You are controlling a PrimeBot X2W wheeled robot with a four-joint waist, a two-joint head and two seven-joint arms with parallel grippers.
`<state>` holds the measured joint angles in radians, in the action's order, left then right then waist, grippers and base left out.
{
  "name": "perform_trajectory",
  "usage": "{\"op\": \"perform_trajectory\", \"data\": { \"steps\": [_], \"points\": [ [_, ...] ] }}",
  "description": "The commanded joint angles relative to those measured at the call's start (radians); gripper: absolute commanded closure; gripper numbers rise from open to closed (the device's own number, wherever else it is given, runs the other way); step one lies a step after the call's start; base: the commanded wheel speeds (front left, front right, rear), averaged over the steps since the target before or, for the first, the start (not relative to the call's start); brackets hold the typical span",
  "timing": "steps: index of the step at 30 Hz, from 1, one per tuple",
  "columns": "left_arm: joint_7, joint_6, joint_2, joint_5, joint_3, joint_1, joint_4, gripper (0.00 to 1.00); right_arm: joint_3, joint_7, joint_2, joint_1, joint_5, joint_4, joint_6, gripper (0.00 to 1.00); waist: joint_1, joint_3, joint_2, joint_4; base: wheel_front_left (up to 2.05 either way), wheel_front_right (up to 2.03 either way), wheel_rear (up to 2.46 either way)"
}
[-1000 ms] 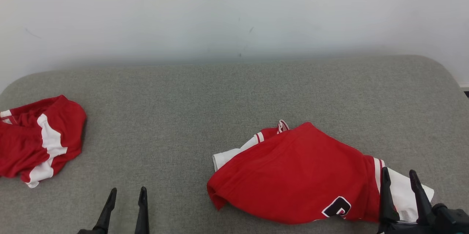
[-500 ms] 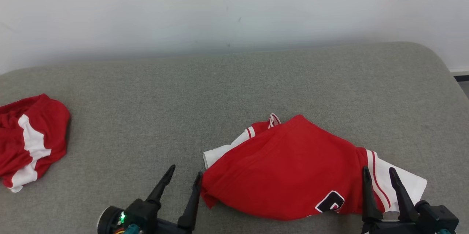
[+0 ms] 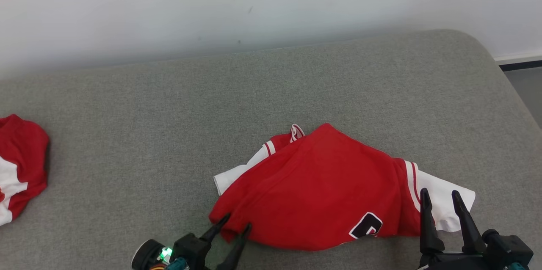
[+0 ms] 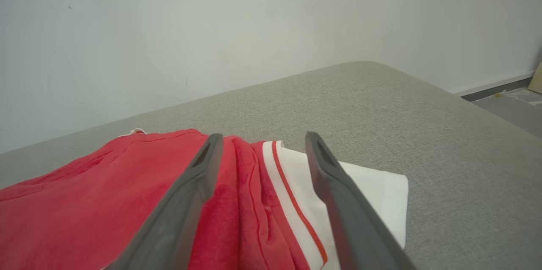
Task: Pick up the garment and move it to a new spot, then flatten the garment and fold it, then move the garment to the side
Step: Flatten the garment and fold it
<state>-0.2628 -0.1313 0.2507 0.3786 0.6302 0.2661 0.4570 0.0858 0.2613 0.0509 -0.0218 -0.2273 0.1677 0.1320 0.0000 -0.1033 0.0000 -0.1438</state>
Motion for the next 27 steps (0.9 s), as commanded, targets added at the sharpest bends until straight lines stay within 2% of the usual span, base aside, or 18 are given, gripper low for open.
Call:
{"op": "perform_trajectory", "data": {
  "steps": [1,6,15,22,27],
  "points": [
    [-0.004,0.002,-0.003,0.01,0.003,0.017,0.005,1.0,0.0,0.005,-0.001,0.0,-0.003,0.0,-0.003,0.0,0.0,0.001,0.0,-0.002,0.0,0.0,0.0],
    [-0.004,0.002,0.009,0.023,-0.039,0.07,0.016,1.0,0.012,0.005,-0.001,-0.008,-0.002,-0.003,-0.003,0.0,0.0,0.012,0.0,0.01,0.0,0.0,0.0],
    [-0.004,0.002,0.074,-0.002,-0.236,0.125,-0.058,1.0,0.011,0.005,-0.001,-0.022,0.01,0.009,-0.003,0.0,0.0,0.047,0.0,0.067,0.0,0.0,0.0],
    [-0.004,0.004,0.123,-0.019,-0.387,0.051,-0.109,1.0,0.011,0.005,-0.001,-0.035,0.019,0.02,-0.003,0.0,0.0,0.066,0.0,0.099,0.0,0.0,0.0],
    [-0.004,0.003,0.115,-0.033,-0.411,-0.023,-0.072,1.0,0.01,0.005,-0.001,-0.041,0.022,0.03,-0.003,0.0,0.0,0.071,0.0,0.114,0.0,0.0,0.0]
  ]
}}
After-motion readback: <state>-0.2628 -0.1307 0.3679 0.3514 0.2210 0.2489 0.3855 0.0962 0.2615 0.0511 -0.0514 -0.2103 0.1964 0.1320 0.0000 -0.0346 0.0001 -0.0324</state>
